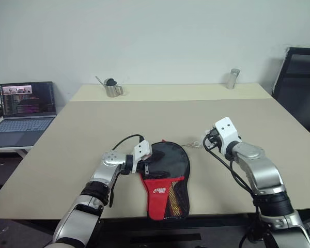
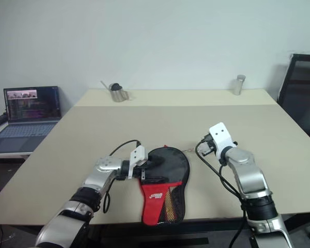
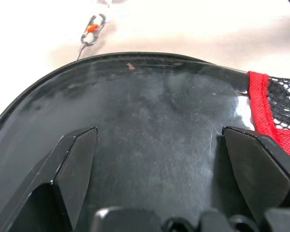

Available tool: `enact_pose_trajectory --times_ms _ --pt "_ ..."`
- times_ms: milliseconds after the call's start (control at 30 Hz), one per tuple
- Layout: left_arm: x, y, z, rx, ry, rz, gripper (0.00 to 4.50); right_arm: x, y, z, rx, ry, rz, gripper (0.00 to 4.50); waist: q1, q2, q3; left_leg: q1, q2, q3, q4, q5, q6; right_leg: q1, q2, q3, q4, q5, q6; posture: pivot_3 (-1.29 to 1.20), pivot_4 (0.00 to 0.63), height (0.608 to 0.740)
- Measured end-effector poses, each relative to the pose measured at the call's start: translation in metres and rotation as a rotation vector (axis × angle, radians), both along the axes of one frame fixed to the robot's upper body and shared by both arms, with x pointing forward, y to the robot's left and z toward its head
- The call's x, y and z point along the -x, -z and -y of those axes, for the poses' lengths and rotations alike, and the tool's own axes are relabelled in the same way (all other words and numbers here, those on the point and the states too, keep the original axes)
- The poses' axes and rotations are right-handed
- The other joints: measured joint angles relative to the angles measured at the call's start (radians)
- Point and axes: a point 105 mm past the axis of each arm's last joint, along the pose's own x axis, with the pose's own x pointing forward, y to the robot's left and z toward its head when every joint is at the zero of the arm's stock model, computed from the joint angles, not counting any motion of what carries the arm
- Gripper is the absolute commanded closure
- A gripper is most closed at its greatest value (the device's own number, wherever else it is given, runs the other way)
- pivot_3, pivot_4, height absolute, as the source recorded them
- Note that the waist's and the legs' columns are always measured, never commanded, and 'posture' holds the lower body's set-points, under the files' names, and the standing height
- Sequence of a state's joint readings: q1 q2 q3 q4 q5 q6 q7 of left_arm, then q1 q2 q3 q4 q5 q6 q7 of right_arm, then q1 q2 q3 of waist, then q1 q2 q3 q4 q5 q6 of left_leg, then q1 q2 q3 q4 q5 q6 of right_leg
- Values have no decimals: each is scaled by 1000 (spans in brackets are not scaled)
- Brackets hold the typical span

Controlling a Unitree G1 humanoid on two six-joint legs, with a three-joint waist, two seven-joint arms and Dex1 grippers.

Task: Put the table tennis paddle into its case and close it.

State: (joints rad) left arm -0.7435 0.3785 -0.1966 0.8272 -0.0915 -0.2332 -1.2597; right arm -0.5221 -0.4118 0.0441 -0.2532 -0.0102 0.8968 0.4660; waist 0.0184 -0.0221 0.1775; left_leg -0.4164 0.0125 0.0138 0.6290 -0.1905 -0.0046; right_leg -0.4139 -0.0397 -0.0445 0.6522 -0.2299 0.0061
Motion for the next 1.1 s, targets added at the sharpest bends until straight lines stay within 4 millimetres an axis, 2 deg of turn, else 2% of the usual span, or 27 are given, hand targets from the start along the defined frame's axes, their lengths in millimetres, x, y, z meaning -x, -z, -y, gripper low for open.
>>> enact_pose_trajectory --times_ms 167,367,633,900,1100 --pt "-2 -2 10 -30 51 21 0 37 7 1 27 -99 -103 4472 8 0 0 -1 -1 -4 0 -2 3 5 -1 -5 -8 0 0 0 150 740" --pt "-4 -4 22 -41 97 23 0 73 30 6 62 -157 -236 4472 9 -1 0 -1 -3 -6 1 -2 3 7 -6 -7 -10 -2 -2 0 150 740" --pt "-3 -5 36 -54 144 23 0 106 42 4 107 -222 -309 4472 6 -1 0 -2 -2 -9 0 -3 2 8 -8 -16 -11 -2 0 0 150 740" --pt "-3 -4 43 -71 173 26 0 140 41 7 119 -303 -393 4472 9 -2 0 -3 -5 -12 0 -3 2 9 -13 -21 -12 -4 2 0 150 740" --pt "-1 -4 52 -67 197 26 0 157 38 7 126 -344 -435 4472 9 -2 0 -4 -6 -12 0 -4 2 10 -14 -22 -14 -4 4 0 150 740"
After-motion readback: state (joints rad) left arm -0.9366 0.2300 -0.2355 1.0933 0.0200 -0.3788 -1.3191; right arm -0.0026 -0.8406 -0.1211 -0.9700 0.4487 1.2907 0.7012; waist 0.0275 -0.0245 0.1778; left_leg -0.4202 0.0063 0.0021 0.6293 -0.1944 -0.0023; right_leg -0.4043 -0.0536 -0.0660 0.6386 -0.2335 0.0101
